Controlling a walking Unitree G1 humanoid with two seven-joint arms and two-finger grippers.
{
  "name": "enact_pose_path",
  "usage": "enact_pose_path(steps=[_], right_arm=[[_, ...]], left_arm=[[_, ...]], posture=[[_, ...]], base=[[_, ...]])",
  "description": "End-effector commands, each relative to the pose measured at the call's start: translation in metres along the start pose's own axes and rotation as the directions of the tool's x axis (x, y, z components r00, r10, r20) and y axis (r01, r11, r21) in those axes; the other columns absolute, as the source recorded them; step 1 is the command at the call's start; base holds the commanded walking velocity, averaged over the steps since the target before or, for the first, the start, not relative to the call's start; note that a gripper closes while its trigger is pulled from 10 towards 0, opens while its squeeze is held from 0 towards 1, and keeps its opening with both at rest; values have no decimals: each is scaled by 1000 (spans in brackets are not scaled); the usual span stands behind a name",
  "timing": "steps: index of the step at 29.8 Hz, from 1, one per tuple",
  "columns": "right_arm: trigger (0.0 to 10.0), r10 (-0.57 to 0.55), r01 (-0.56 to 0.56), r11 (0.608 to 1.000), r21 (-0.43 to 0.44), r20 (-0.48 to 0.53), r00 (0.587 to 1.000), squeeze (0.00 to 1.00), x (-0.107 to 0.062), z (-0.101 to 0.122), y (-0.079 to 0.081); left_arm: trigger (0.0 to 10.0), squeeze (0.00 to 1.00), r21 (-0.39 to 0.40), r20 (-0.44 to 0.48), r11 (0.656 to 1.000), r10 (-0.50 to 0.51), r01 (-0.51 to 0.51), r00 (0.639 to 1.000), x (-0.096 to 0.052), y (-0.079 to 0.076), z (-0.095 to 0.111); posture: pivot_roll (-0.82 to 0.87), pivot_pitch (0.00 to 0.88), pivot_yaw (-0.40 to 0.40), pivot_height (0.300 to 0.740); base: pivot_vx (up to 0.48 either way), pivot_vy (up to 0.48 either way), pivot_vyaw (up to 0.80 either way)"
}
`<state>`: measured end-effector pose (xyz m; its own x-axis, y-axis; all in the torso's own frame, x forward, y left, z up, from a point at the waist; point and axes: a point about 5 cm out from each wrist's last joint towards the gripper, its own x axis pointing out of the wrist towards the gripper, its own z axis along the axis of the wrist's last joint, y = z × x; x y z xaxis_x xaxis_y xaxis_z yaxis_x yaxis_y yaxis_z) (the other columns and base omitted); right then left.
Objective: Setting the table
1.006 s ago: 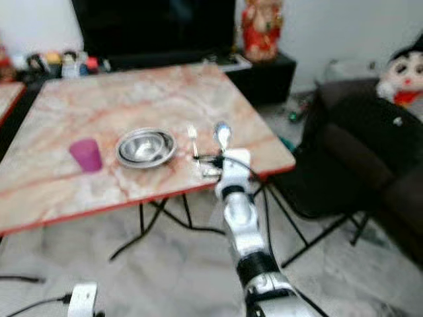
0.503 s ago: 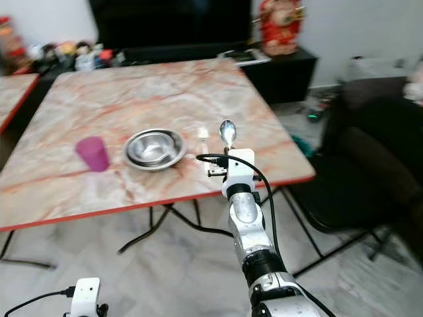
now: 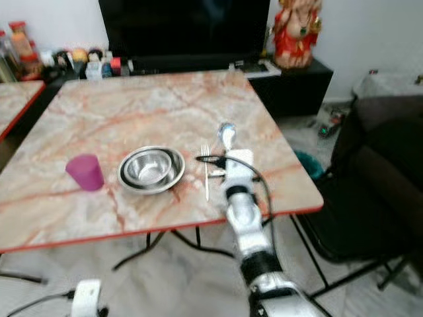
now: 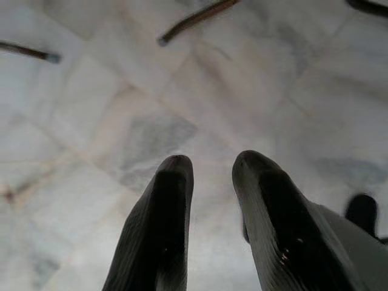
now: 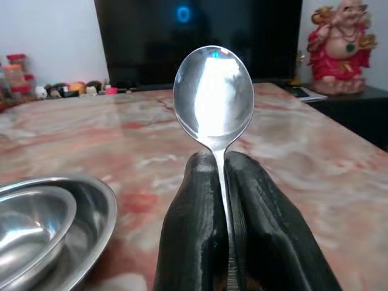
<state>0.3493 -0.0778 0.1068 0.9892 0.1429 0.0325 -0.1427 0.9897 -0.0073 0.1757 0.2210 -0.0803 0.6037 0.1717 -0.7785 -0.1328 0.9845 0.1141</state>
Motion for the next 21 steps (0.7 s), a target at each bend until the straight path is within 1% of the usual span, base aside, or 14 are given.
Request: enact_pose_path(steps=[1, 15, 18, 19, 21], right_arm=[[10000, -32, 32, 999, -10, 9, 999, 0, 2, 4, -12], [10000, -53, 53, 998, -30, -13, 999, 0, 4, 2, -19], [10000, -58, 57, 997, -49, -22, 998, 0, 5, 2, -22], [10000, -67, 64, 996, -66, -40, 997, 0, 5, 0, -26], [10000, -73, 68, 994, -82, -55, 996, 0, 6, -1, -28]], left_arm=[[10000, 0, -11, -8, 1000, -12, 12, 1000, 0, -5, -1], [10000, 0, -6, -6, 1000, -10, 10, 1000, 0, -4, 0], [10000, 0, -5, -12, 1000, -17, 17, 1000, 0, -3, -1], [10000, 0, -4, -11, 1000, -17, 17, 1000, 0, -3, -1], [10000, 0, -3, -11, 1000, -17, 17, 1000, 0, -3, -2]], posture=[[-11, 0, 15, 740], [-8, 0, 21, 740], [-8, 0, 22, 740], [-7, 0, 22, 740], [-5, 0, 22, 740]], base=[[274, 0, 0], [269, 0, 0], [0, 0, 0], [0, 0, 0], [0, 0, 0]])
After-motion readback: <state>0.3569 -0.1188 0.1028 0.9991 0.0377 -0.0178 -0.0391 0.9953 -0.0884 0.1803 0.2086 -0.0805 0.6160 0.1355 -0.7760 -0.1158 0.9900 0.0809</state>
